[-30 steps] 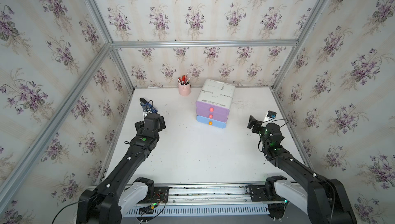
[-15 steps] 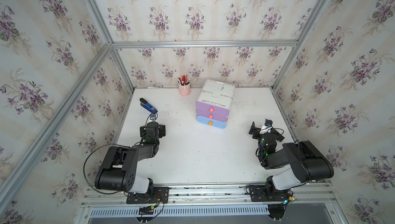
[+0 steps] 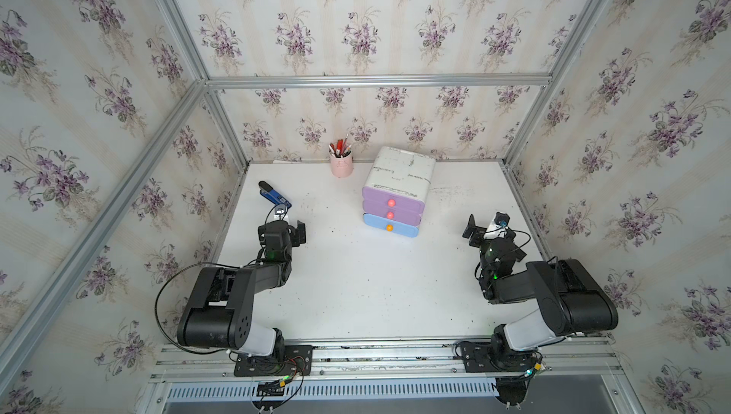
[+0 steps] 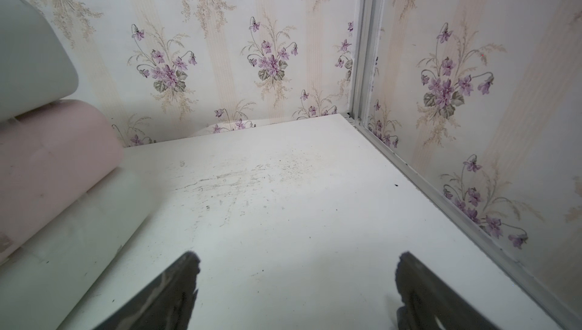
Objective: Place the wired earphones into the drawer by color
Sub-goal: Reset both arms
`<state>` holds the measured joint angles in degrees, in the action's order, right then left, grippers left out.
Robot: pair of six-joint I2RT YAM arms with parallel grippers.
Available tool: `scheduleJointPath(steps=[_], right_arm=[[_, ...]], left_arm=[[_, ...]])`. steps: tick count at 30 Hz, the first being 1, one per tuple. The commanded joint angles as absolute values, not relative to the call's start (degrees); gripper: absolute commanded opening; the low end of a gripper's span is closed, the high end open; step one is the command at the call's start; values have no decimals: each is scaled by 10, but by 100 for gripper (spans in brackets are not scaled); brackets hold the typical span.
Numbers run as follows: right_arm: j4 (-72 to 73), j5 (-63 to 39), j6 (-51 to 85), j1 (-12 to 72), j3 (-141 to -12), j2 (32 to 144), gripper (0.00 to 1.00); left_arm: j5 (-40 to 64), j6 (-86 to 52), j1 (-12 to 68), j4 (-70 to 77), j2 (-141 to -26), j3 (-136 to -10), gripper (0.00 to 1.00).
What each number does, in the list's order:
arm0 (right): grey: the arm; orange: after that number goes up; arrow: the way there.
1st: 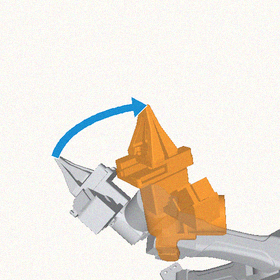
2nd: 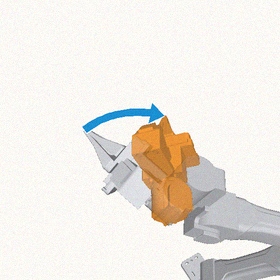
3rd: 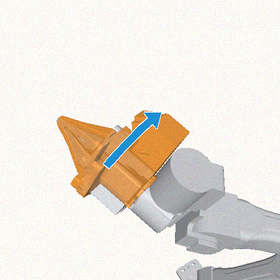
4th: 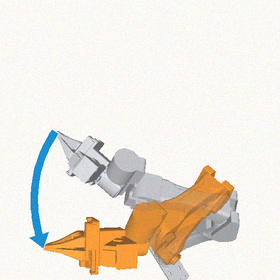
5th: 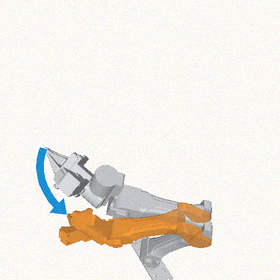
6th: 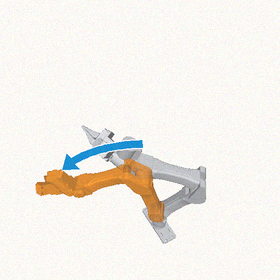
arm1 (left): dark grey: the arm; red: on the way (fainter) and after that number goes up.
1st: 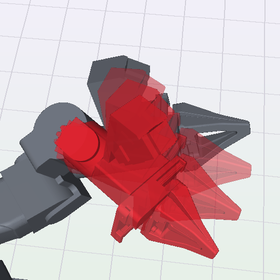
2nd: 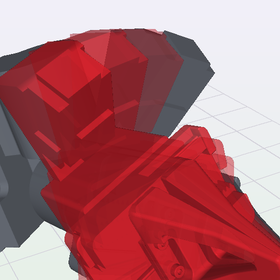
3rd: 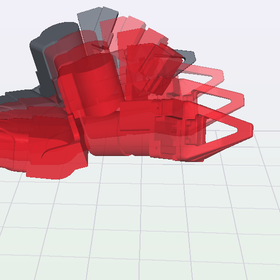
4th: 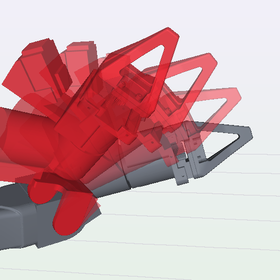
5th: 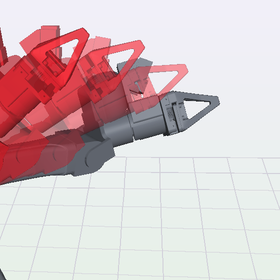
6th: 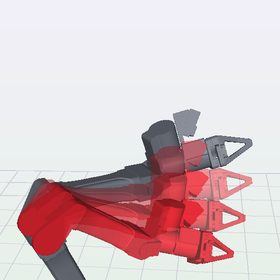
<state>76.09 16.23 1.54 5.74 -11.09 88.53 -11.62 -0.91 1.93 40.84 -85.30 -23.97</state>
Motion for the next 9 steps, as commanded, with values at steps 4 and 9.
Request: scheduleJointPath(steps=[4,9], right_arm=[[771,175,15,59,-115,888,100],[768,173,16,57,-114,884,100]], left_arm=[[-113,-8,20,416,-852,-243,100],[-114,-8,20,416,-853,-244,100]])
